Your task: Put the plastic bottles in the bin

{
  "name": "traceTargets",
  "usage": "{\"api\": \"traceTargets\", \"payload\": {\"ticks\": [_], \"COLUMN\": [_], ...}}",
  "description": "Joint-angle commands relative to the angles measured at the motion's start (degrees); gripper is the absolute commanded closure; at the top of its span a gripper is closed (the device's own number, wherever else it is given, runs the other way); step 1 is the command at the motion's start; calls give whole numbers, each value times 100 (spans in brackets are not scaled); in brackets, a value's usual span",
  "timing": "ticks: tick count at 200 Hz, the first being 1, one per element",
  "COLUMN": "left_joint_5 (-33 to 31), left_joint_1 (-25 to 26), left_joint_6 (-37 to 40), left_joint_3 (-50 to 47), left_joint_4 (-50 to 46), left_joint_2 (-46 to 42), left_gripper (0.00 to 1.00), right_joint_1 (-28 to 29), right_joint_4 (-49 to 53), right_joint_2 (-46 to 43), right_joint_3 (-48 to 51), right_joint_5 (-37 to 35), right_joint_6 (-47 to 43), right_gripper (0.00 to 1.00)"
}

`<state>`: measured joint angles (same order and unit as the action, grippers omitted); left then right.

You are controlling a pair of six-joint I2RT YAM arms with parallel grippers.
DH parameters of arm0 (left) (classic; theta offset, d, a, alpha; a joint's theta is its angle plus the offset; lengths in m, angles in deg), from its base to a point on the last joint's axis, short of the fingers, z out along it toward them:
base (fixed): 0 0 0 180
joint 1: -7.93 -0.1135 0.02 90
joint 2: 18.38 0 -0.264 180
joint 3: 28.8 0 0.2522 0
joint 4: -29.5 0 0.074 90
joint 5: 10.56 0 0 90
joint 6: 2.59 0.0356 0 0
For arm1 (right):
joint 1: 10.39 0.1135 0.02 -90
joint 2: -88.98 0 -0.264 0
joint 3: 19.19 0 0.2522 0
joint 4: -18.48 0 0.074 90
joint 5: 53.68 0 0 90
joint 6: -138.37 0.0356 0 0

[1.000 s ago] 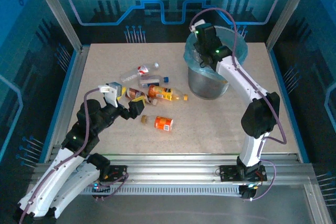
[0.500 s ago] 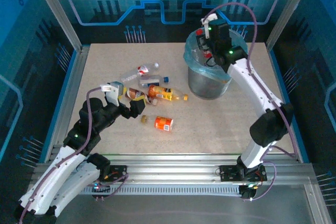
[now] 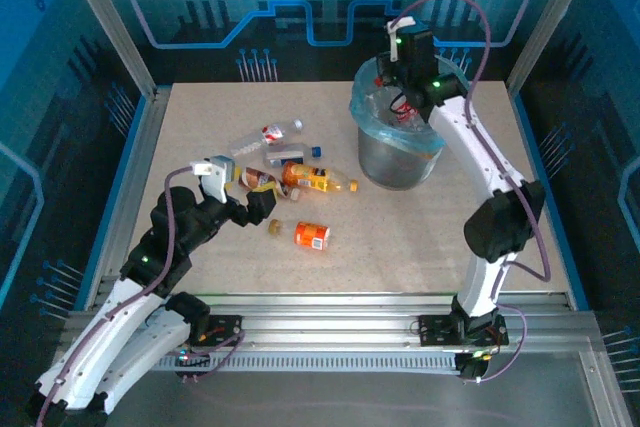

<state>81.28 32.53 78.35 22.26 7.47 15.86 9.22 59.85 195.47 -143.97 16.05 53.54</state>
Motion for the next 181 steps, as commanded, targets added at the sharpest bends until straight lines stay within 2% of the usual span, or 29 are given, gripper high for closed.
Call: {"api": "traceTargets", "payload": {"ticks": [1,27,63,80,106,126,144,164,181], "left_joint_5": [-166,-298,-654,-949,-2084,-3207,-3235,-2346,-2015], "left_joint_1": [34,36,35,28,21,-114,-764,-2055,-3003], "left_joint_6": [26,43,-55,-183,-565,-1051,-1360,-1659,-2137], "left_joint_3": [14,24,97,267,743,1224,1519,1526,1408], "left_joint_4": [-115,-190,-424,-701,-1536,-2593,-3393,-3781,-3950], "left_joint_2": [-113,-117,-105,-47,175,546,949,1223,1410], "left_gripper": [2,2,2,2,2,1,1,1,1], "right_joint_1": [-96,-120,-142,-136,-36,148,374,621,845], "right_joint_4": [428,492,793,1004,993,814,475,26,-389], "right_joint_2": [162,205,304,248,-114,-541,-999,-1517,-1933], "right_joint_3": [58,213,-86,-349,-517,-387,-15,579,1167], "right_joint_5": [220,285,314,388,440,308,186,240,312], "right_joint_6": [290,398,418,447,550,511,463,462,476], "right_gripper": [59,60,60,57,38,32,30,29,28]}}
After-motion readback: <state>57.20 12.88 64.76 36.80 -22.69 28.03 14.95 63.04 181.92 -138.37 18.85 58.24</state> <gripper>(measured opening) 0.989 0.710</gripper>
